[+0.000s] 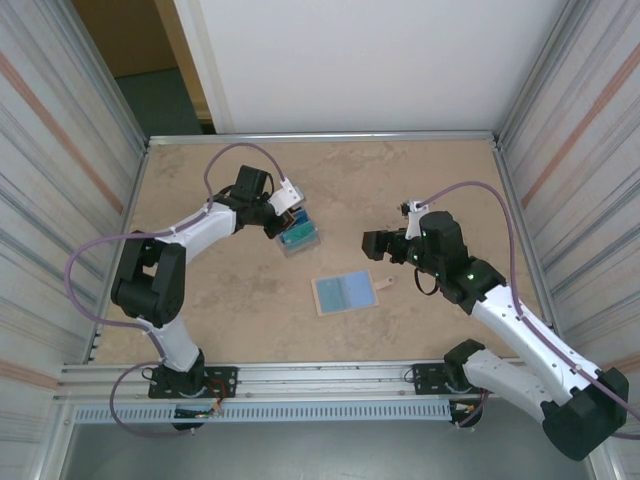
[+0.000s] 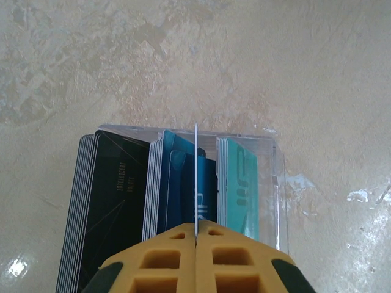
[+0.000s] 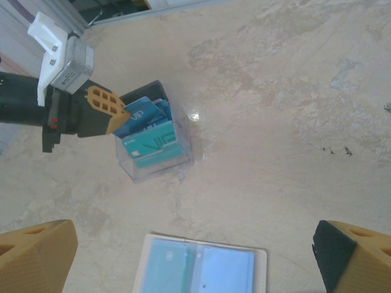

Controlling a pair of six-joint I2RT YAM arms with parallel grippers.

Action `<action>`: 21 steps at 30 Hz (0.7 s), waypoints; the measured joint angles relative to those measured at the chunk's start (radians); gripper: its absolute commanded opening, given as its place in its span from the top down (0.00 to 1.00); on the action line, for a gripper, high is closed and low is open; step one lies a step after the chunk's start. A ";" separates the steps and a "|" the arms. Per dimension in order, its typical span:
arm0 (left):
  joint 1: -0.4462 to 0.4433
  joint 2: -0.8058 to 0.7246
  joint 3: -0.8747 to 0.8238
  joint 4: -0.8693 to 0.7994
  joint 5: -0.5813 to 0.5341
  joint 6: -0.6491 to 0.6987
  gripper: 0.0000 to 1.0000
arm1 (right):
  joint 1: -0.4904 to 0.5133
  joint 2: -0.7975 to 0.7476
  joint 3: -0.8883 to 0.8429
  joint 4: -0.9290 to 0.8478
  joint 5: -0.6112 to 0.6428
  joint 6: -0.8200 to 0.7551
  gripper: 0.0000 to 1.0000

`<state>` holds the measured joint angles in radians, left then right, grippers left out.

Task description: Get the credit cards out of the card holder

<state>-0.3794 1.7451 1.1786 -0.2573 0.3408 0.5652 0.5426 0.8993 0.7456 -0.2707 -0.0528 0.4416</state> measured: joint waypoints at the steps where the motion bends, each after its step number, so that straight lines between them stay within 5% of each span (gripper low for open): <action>1: 0.000 0.000 0.001 -0.002 -0.003 0.000 0.96 | 0.000 0.002 0.000 0.000 0.000 0.000 0.01; 7: 0.000 0.000 0.013 -0.006 -0.013 0.000 0.85 | 0.000 0.013 0.000 0.001 0.000 0.000 0.01; 18: 0.000 0.000 0.020 -0.008 -0.021 -0.001 0.83 | 0.001 0.061 0.000 0.000 -0.008 0.004 0.01; 21: -0.002 -0.014 0.020 -0.013 -0.025 -0.011 0.75 | 0.008 0.077 0.000 -0.003 -0.005 0.022 0.01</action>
<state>-0.3817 1.7313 1.1984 -0.2699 0.3161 0.5537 0.5507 0.9768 0.7456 -0.2733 -0.0574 0.4633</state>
